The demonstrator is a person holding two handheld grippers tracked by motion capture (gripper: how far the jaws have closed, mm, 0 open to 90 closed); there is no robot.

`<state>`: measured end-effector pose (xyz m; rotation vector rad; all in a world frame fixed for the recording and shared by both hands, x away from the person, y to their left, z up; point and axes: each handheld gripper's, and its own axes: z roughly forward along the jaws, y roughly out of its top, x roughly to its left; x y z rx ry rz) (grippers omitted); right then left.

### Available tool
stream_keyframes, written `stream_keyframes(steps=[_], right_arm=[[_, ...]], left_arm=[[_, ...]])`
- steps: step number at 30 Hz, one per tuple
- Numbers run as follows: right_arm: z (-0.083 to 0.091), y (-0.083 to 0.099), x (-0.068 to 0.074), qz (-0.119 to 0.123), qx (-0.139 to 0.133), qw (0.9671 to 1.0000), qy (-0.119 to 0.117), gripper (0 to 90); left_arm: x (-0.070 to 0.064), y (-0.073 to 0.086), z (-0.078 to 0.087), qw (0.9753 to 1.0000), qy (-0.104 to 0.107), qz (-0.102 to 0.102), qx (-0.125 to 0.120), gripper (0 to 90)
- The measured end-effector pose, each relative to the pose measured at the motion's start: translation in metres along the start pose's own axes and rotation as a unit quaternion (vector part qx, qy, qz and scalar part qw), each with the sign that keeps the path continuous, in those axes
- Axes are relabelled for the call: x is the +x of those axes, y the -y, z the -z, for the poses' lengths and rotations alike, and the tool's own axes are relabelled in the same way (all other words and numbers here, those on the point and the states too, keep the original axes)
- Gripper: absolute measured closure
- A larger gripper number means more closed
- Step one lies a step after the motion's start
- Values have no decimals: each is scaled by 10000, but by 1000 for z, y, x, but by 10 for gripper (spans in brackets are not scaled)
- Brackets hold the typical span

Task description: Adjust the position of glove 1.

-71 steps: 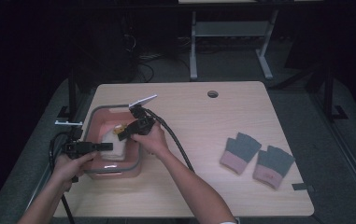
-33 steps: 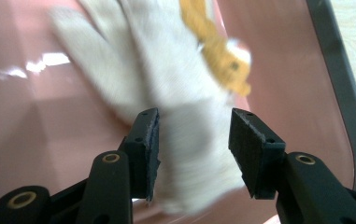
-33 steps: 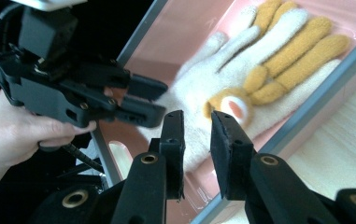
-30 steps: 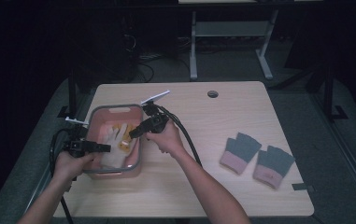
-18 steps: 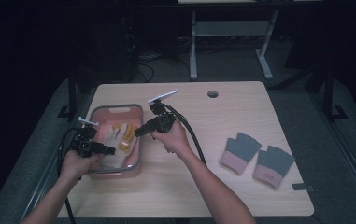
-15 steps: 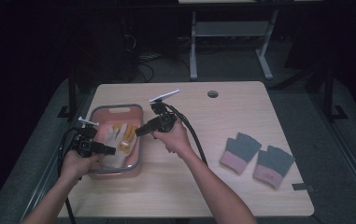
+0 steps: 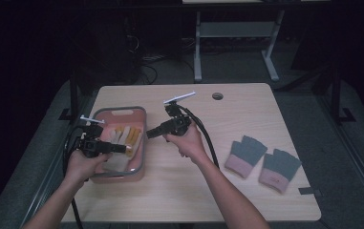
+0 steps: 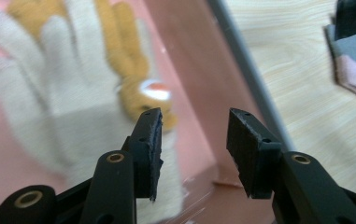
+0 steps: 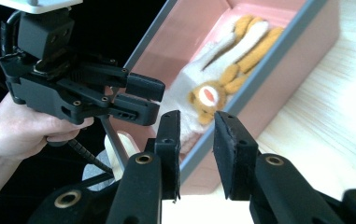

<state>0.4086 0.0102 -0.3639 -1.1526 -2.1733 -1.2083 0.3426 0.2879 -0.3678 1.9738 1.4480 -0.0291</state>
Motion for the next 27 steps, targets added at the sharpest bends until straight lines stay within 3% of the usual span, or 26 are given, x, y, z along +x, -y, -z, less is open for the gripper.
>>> stream_keyframes(steps=[13,27], right_arm=[[29,12,-13,-101,-191,9998,56,698],[66,34,-33,-336,-374,9985,228,687]], left_arm=[[-27,-9,-3,9985,481,-171,-177,528],[-59,-17,-16,9959,763,-459,-174,518]])
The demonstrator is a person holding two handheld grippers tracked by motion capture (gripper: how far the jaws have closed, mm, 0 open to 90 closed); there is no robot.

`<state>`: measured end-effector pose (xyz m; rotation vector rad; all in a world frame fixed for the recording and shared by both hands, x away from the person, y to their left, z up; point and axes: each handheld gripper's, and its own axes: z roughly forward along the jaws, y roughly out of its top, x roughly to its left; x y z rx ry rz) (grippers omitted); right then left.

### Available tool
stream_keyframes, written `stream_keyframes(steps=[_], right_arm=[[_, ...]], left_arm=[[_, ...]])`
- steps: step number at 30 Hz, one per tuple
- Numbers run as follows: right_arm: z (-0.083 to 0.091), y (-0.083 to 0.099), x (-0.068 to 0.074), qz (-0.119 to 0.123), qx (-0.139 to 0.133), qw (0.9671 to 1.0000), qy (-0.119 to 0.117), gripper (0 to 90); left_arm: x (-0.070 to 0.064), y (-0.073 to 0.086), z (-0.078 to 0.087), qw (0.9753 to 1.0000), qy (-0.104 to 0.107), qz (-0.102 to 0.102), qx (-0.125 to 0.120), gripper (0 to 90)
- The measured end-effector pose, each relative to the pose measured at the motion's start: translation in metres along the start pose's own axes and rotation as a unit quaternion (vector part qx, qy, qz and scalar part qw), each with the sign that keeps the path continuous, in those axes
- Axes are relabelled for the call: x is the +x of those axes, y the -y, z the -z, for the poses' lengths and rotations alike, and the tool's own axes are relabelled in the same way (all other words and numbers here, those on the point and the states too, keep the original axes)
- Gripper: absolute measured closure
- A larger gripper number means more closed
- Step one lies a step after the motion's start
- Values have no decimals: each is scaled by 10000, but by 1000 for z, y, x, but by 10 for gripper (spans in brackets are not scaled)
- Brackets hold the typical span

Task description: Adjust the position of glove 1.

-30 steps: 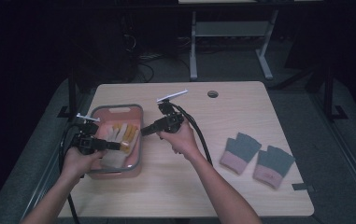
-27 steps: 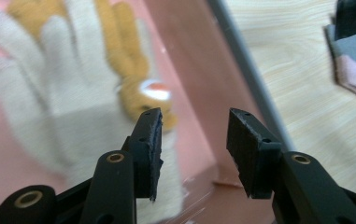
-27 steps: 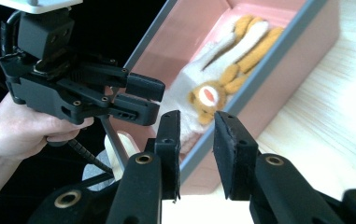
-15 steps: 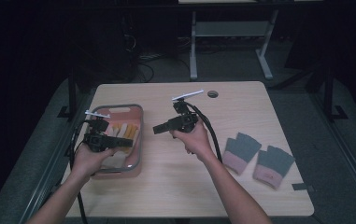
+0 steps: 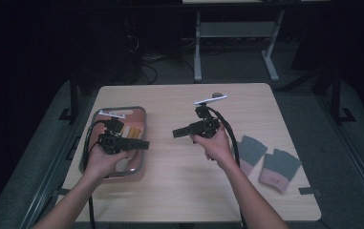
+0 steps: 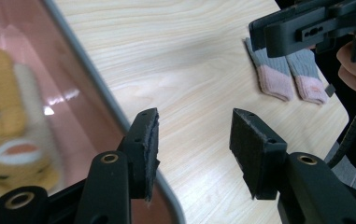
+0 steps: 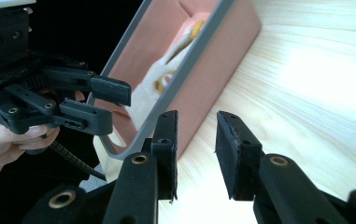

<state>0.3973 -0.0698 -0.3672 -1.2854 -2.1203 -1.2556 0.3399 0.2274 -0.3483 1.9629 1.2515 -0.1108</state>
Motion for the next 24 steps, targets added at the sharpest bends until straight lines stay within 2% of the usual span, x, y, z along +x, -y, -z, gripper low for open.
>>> stream_keyframes(steps=[6,24], right_arm=[[19,7,-8,-76,-122,9999,86,680],[63,33,-29,-182,-353,9988,274,645]], left_arm=[[-10,-4,-8,9999,82,-116,-42,503],[-52,-14,-49,9977,496,-468,-14,416]])
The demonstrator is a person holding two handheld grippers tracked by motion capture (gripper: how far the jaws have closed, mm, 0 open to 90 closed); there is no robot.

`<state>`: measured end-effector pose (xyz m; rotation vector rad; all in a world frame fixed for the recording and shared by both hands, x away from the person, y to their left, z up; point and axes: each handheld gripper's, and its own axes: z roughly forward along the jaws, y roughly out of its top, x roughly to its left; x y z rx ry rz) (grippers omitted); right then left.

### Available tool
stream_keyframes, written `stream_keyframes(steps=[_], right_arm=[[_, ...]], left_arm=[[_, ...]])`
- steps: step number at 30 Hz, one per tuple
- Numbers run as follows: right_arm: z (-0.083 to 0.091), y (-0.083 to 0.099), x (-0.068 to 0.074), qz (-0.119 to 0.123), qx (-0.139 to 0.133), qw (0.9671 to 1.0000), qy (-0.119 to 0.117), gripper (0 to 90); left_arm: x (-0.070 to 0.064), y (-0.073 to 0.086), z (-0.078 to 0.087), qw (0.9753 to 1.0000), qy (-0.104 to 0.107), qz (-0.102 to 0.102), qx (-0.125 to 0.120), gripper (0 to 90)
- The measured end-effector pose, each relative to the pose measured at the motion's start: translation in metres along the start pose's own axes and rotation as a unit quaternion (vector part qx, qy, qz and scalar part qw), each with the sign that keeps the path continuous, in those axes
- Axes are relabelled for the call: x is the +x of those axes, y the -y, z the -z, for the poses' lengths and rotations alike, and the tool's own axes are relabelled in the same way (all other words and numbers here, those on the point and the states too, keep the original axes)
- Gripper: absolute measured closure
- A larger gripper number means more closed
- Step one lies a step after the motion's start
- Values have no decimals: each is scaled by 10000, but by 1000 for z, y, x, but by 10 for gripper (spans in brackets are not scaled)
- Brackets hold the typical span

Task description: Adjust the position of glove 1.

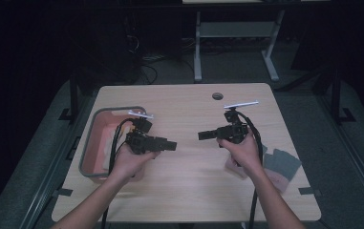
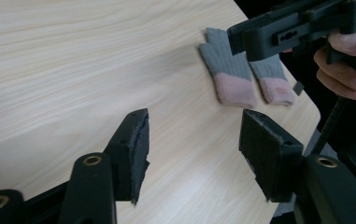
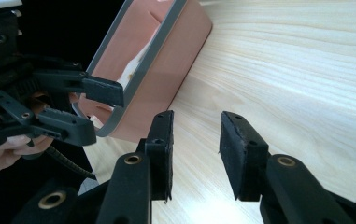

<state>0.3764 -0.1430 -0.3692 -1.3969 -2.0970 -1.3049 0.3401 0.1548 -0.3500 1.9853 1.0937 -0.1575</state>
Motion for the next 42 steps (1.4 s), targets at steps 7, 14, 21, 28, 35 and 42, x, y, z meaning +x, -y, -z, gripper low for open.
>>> stream_keyframes(steps=[7,14,21,28,35,42], right_arm=[[14,10,-8,-45,-10,9999,97,631],[28,21,-18,-139,-20,9996,261,619],[42,32,-30,-194,-58,9988,454,598],[58,43,-42,-277,-89,9975,637,590],[72,57,-54,-312,-116,9957,861,583],[84,69,-63,-376,-146,9933,1083,583]], left_arm=[[-11,-2,-14,9998,164,-91,-53,400],[-21,-2,-27,9994,284,-165,-76,378],[-33,-1,-42,9987,409,-299,-2,353],[-41,0,-54,9983,477,-345,40,344],[-47,1,-66,9976,542,-414,92,326],[-53,0,-78,9969,620,-456,146,319]])
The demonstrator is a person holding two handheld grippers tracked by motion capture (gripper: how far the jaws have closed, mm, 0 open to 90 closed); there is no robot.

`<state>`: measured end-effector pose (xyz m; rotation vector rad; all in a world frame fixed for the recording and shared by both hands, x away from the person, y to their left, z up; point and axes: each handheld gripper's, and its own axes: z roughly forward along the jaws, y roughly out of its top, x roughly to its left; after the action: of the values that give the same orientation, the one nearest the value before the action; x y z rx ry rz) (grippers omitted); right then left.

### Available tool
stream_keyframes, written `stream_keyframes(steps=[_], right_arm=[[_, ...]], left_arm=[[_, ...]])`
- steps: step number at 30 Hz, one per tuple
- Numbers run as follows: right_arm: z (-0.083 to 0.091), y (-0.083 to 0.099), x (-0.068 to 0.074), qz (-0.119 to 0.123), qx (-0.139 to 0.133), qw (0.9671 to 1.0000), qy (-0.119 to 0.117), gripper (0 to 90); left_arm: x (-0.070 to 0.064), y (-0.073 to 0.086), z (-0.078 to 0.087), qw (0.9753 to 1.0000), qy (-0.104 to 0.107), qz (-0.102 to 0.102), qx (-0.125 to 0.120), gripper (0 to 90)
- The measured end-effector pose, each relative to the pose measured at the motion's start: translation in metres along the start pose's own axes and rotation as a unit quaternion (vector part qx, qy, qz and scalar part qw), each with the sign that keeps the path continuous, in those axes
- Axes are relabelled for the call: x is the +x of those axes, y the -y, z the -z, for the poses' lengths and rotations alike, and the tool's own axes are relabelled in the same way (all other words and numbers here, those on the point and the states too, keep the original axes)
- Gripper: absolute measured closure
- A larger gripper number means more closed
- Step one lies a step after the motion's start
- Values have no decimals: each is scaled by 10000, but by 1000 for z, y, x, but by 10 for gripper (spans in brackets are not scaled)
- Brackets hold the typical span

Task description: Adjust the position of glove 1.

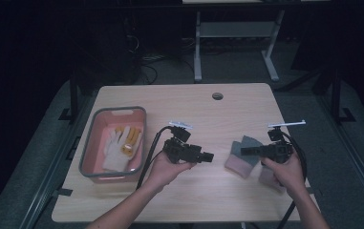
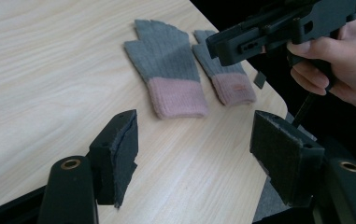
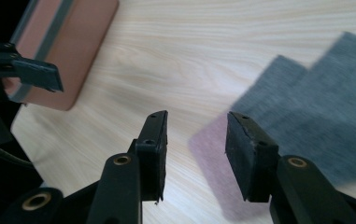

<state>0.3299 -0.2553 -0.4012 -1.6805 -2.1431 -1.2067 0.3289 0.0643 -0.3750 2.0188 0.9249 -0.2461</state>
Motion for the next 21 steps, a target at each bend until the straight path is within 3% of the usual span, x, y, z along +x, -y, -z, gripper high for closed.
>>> stream_keyframes(steps=[4,14,21], right_arm=[[5,8,-7,50,10,9998,166,584],[14,31,-31,-96,-31,9986,518,584],[25,45,-44,-72,-125,9957,920,591]], left_arm=[[-2,1,-6,10000,36,-16,26,311],[-4,2,-21,9999,99,-30,51,277],[-7,4,-32,9999,82,-80,26,273]])
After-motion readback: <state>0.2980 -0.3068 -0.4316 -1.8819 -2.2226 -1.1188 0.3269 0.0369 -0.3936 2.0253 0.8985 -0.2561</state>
